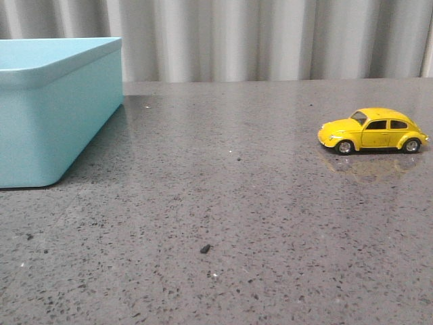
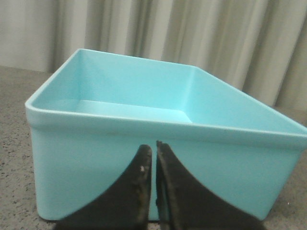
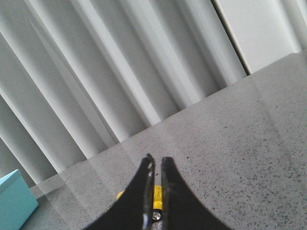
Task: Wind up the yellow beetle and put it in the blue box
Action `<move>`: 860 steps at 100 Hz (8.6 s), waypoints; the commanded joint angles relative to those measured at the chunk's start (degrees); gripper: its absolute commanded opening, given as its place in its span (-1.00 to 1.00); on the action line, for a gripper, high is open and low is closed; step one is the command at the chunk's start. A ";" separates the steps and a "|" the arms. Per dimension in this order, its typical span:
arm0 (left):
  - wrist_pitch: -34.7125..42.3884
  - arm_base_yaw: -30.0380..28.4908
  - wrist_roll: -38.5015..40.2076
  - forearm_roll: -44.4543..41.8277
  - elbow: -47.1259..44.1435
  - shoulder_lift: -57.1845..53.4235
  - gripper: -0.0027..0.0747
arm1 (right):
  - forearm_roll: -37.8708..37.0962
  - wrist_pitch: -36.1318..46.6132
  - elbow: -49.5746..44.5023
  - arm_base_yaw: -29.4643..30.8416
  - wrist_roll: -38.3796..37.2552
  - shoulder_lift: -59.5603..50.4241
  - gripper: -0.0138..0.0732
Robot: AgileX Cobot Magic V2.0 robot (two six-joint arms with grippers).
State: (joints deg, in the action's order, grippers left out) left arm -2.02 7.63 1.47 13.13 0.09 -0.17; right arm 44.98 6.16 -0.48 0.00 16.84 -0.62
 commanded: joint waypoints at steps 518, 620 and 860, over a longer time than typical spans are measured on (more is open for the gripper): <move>-26.10 7.72 -7.01 0.93 35.19 40.84 -0.99 | -41.12 -74.56 85.83 -1.81 -7.36 99.80 -0.78; -26.94 7.72 -7.01 1.42 35.19 40.84 -0.99 | -37.02 -47.42 82.28 -21.18 -3.97 62.60 -0.78; -58.39 30.19 -55.51 -9.61 91.31 92.39 0.27 | -41.95 -40.46 55.04 -28.65 -1.06 38.38 -0.78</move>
State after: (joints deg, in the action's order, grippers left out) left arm -64.13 38.46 -53.06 2.24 89.55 92.89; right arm 3.47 -38.52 54.14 -28.63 15.19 38.74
